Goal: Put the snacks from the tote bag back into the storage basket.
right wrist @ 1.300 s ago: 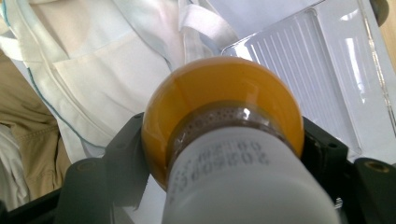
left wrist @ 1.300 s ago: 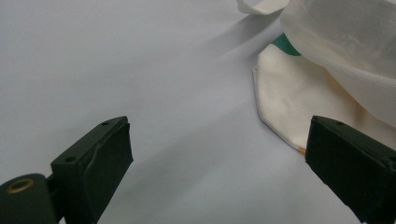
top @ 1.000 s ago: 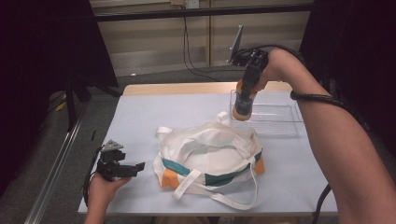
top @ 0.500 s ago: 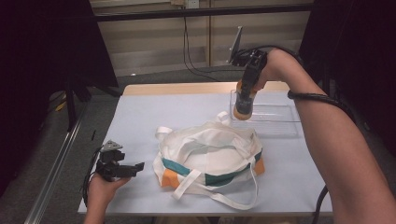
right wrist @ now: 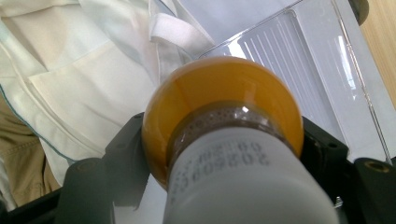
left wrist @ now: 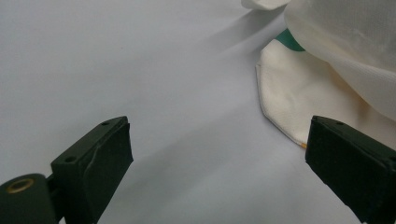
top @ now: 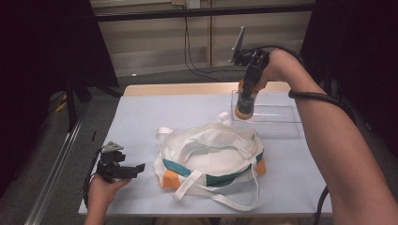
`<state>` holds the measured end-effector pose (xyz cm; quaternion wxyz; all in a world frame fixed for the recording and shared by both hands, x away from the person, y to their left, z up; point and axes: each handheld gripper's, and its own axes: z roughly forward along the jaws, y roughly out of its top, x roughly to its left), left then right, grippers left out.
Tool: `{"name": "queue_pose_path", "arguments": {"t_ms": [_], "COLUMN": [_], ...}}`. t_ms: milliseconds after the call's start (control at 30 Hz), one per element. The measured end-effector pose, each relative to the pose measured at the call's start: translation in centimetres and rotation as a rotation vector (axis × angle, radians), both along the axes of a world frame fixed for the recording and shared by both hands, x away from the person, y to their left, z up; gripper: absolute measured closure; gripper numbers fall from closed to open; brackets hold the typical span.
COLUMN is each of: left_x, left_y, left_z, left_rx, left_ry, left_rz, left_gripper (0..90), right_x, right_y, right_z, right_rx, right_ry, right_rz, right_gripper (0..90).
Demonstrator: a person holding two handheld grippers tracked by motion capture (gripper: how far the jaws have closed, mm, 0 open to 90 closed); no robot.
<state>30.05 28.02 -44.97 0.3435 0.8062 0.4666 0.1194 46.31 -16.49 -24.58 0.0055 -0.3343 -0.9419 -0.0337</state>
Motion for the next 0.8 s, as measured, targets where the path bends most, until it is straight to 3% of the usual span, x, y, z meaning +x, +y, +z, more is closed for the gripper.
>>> {"name": "queue_pose_path", "arguments": {"t_ms": [567, 700, 800], "left_x": [-0.2, -0.2, -0.3], "left_y": [0.1, 0.0, 0.2], "left_z": [0.1, 0.1, 0.2], "left_rx": [0.005, -0.024, -0.02], "left_ry": [-0.007, -0.013, -0.01], "left_rz": [-0.007, 0.005, -0.005], "left_gripper": [7.1, 6.6, 5.9], "right_x": [0.8, 1.0, 1.2], "right_y": [-1.0, -1.0, -1.1], "right_z": [-0.7, -0.9, -1.0], "right_rx": [0.005, -0.003, -0.006], "right_ry": [-0.006, -0.002, -0.01], "right_rz": [-0.002, -0.013, -0.011], "right_gripper": [30.5, 30.5, 30.5]}}
